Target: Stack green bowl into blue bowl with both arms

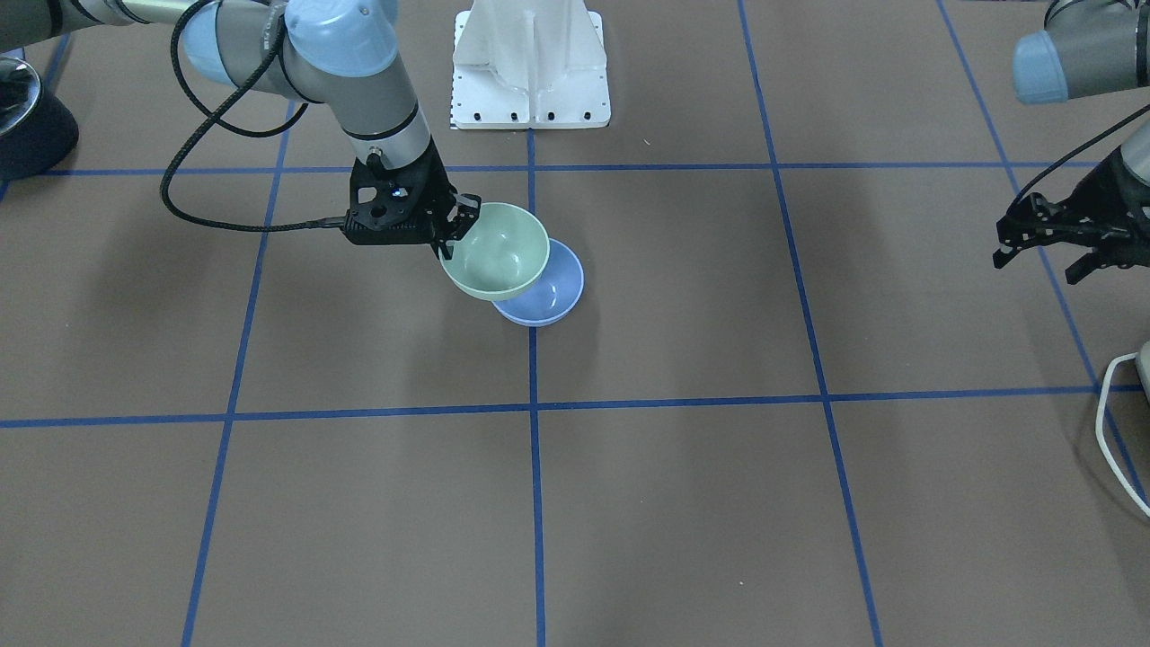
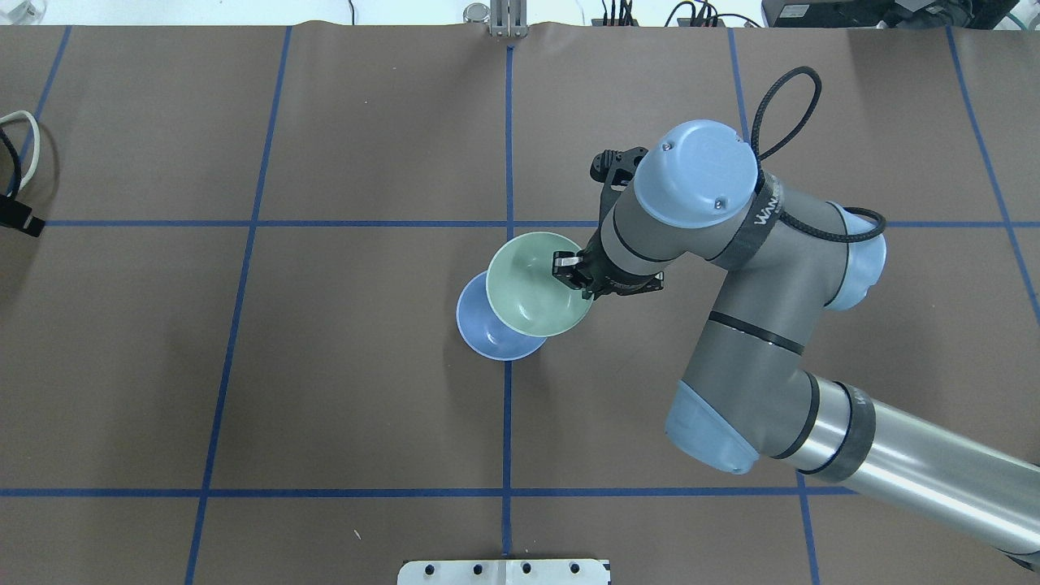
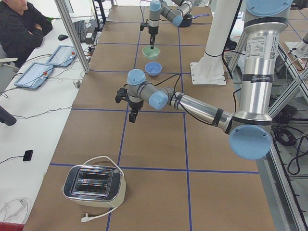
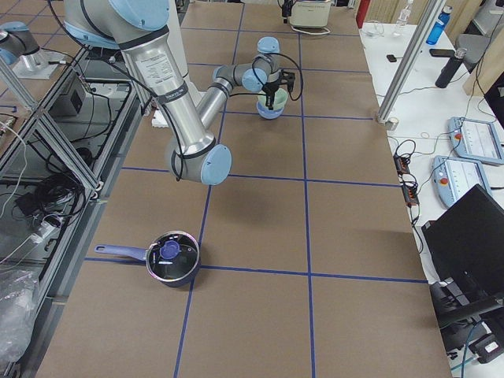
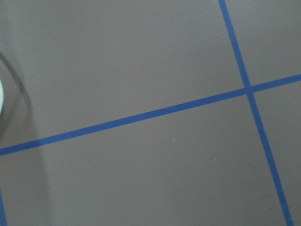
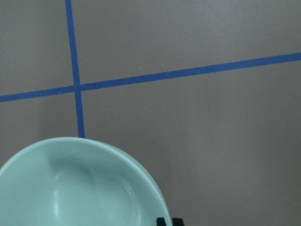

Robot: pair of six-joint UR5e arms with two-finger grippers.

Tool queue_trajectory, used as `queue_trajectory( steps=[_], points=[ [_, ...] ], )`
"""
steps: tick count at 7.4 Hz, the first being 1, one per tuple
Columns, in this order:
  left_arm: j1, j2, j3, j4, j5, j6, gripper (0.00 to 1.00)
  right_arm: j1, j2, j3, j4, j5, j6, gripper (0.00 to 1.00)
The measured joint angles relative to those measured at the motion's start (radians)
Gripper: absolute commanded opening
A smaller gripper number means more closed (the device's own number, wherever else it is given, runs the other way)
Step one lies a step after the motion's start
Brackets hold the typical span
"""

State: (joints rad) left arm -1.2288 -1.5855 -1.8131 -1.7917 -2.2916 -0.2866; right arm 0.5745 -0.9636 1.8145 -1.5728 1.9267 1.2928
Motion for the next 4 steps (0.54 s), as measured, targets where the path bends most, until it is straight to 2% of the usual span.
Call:
queue_trajectory(
  steps=[4],
  points=[
    [-0.053,0.044,0.019,-0.009,-0.02,0.094,0.96,-0.017,0.096,-0.12,0.014,-0.006,0.005,0.0]
  ],
)
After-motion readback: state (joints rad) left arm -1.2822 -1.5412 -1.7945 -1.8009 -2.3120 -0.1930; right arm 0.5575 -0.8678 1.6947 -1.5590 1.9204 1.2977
